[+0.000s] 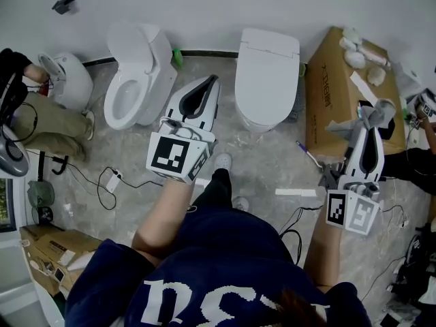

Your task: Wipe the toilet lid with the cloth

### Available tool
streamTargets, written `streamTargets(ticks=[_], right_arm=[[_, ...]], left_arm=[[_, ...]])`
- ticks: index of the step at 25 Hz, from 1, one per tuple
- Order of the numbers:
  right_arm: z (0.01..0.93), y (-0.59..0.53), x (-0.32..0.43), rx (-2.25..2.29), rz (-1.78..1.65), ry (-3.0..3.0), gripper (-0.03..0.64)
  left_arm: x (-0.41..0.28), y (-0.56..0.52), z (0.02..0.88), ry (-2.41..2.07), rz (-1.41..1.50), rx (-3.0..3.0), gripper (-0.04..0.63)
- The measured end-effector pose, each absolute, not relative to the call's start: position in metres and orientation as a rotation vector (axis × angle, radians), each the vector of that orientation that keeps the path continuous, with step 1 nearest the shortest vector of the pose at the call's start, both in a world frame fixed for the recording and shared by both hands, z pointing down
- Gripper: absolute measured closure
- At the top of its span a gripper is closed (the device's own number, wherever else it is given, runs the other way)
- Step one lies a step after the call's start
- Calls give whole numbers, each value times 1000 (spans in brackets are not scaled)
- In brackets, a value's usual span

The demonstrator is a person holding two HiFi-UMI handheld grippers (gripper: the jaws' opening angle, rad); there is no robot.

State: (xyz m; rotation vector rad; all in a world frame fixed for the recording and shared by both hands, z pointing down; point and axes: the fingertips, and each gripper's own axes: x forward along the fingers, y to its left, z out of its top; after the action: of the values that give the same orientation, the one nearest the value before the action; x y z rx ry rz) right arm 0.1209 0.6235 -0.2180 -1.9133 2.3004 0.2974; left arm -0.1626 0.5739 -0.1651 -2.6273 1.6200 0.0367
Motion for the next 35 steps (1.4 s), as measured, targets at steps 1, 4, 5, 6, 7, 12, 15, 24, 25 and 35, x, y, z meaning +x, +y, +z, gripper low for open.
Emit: streamTargets(ticks=[1,4,5,6,7,12,15,24,25,35], right_arm=[[-220,607,114,-1923,309,2309,577],[-221,550,97,-1937,324,2316,577],[-221,529,92,-1937,327,2313,577],[-221,508,86,-1937,330,2306,577],[-221,487,81,-1936,331,2297,577],[-206,417,73,-1975,283,2253,577],[-209,379,71,-2019,294,2259,577],[-179,258,108,-1923,212,2325,577],[-176,253,111,-1897,204,2338,577],[-159,127,143,-1698,132,2478,577]], left_arm=[[-164,557,-163,1611,41,-2638,575],[-172,499,-158,1584,40,-2659,575],[-176,477,-155,1576,36,-2662,575],[-180,454,-153,1569,30,-2666,575],[-185,430,-151,1561,24,-2670,575],[-191,338,-146,1487,0,-2721,575],[-189,294,-145,1470,-1,-2733,575],[-163,194,-121,1591,-25,-2688,575],[-162,193,-122,1612,-25,-2673,575],[-142,124,-109,1812,-58,-2548,575]])
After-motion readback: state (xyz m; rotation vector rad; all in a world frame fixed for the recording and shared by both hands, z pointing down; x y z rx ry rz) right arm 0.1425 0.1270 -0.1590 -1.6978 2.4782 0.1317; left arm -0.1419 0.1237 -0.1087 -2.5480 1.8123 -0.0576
